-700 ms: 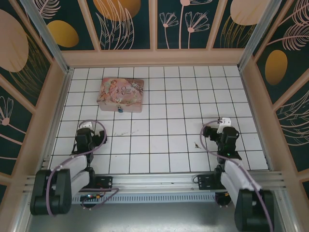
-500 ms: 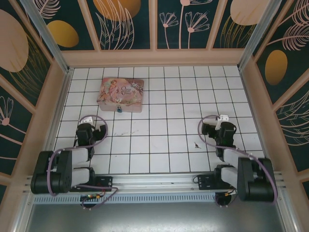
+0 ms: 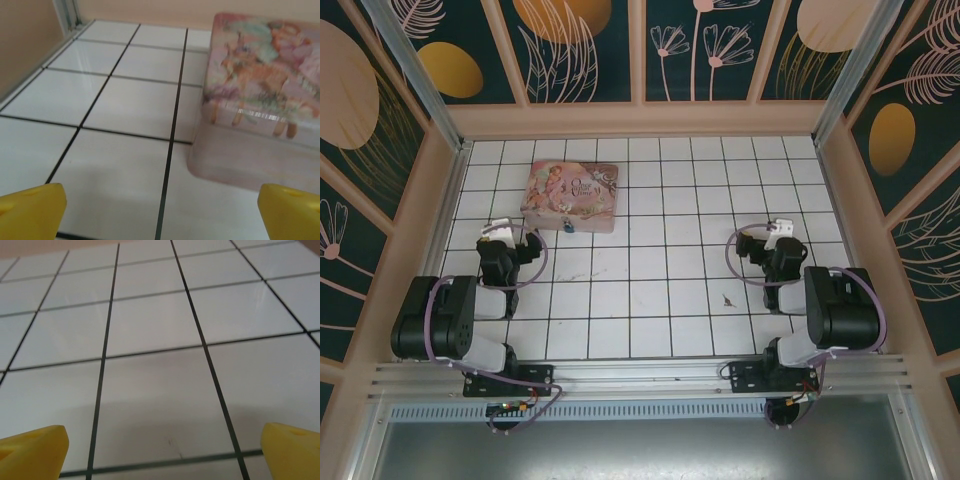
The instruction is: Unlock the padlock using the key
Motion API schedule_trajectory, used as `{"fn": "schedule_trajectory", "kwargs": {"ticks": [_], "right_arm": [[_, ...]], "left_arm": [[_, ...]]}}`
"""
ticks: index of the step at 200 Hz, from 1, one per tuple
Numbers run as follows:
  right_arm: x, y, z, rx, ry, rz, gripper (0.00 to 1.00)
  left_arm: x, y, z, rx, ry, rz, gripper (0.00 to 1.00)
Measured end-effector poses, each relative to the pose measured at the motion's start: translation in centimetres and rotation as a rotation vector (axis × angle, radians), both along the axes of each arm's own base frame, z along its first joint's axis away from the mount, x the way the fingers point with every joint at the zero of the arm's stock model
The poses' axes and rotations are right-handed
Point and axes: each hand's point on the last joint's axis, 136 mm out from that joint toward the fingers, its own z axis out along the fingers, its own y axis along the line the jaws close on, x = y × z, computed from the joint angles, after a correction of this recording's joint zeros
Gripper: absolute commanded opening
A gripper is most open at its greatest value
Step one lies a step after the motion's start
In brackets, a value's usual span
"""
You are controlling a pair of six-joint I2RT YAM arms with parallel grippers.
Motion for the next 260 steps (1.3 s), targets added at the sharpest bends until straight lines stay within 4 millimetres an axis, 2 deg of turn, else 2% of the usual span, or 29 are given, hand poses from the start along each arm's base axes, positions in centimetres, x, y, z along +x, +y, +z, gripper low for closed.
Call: {"fn": "schedule_trajectory", "kwargs": {"ticks": [14, 35, 62, 82, 98, 117, 144, 164, 202, 234, 260], "right_arm": [[0.7, -0.1, 1.0, 0.004, -0.023, -0.005, 0.99], [2.3, -0.3, 3.8, 0.023, -0.068, -0.014, 0.99], [5.2, -0.8, 8.4, 0.105, -0.110, -0.060, 0.99], [7.0, -1.0, 11.1, 0.181, -0.113, -0.079, 0.99], [7.6, -0.6, 12.0, 0.240, -0.098, -0.063, 0.99], [7.3, 0.7, 11.1, 0.315, -0.040, -0.017, 0.98], [6.3, 3.4, 9.0, 0.430, 0.087, 0.055, 0.90], [6.0, 6.4, 8.3, 0.492, 0.169, 0.118, 0.88], [5.9, 13.0, 8.7, 0.580, 0.263, 0.241, 0.86], [7.3, 18.7, 9.2, 0.626, 0.322, 0.333, 0.85], [8.5, 21.8, 8.8, 0.642, 0.358, 0.372, 0.85]], "left_arm": [[0.4, 0.0, 0.8, 0.003, -0.026, 0.001, 0.96], [1.0, 0.1, 2.2, 0.006, -0.064, 0.006, 0.97], [1.7, 0.3, 5.2, 0.009, -0.127, 0.020, 0.98], [2.3, 0.6, 7.8, -0.007, -0.169, 0.039, 0.99], [2.8, 0.8, 10.0, -0.046, -0.194, 0.058, 0.99], [3.7, 0.8, 12.3, -0.105, -0.201, 0.075, 0.99], [5.6, 0.5, 14.6, -0.176, -0.169, 0.079, 0.99], [7.6, 0.0, 15.2, -0.207, -0.123, 0.063, 0.99], [11.5, -0.8, 12.7, -0.224, 0.023, 0.036, 0.99], [14.4, -1.6, 10.7, -0.237, 0.122, -0.001, 0.99], [16.4, -2.1, 10.0, -0.245, 0.173, -0.034, 0.99]]}}
